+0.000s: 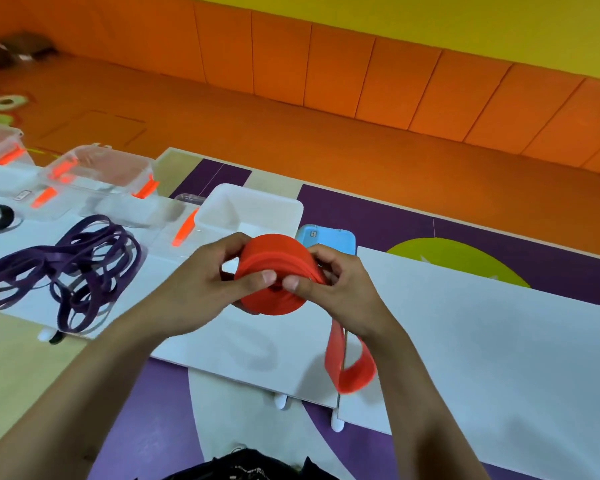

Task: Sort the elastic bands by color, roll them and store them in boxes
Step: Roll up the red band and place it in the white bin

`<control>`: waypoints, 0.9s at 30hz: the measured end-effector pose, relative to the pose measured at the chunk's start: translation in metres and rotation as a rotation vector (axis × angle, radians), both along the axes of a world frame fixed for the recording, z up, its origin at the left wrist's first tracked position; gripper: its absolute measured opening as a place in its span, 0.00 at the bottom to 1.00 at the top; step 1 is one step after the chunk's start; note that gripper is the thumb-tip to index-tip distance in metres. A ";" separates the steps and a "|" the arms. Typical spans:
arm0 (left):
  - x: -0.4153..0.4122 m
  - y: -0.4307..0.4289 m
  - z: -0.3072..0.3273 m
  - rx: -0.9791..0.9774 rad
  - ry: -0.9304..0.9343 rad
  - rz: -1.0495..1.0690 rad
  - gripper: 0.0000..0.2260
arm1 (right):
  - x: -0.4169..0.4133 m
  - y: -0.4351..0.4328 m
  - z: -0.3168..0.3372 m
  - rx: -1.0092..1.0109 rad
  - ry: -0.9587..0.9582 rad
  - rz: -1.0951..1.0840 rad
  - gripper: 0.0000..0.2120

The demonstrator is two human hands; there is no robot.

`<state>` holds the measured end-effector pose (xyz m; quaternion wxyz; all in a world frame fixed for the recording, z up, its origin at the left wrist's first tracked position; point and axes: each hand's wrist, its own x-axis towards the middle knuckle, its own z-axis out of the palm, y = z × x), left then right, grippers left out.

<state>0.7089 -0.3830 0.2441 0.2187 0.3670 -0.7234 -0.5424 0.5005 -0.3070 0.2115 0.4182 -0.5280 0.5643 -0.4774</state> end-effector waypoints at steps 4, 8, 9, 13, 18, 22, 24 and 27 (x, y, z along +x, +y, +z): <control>-0.023 0.016 -0.013 0.240 0.282 0.164 0.16 | -0.009 0.008 -0.013 -0.039 -0.136 -0.101 0.15; -0.041 0.024 -0.014 0.396 0.327 0.246 0.21 | 0.004 0.017 -0.025 0.010 -0.187 -0.164 0.14; -0.039 0.023 -0.011 0.367 0.246 0.239 0.22 | 0.005 0.018 -0.024 0.030 -0.173 -0.149 0.14; -0.016 0.006 0.005 0.078 -0.132 0.148 0.22 | -0.011 0.022 -0.016 0.080 -0.080 0.025 0.11; -0.011 -0.008 0.019 -0.051 -0.363 -0.102 0.17 | -0.026 0.022 -0.007 0.103 0.038 0.201 0.16; -0.014 -0.004 0.017 -0.040 -0.373 -0.189 0.13 | -0.036 0.024 -0.005 0.130 0.080 0.144 0.14; -0.016 0.001 0.008 -0.071 -0.316 -0.142 0.15 | -0.039 0.024 -0.010 0.110 0.046 0.089 0.12; -0.023 0.009 -0.007 0.007 -0.122 -0.031 0.16 | -0.033 0.027 -0.020 0.059 -0.016 0.007 0.10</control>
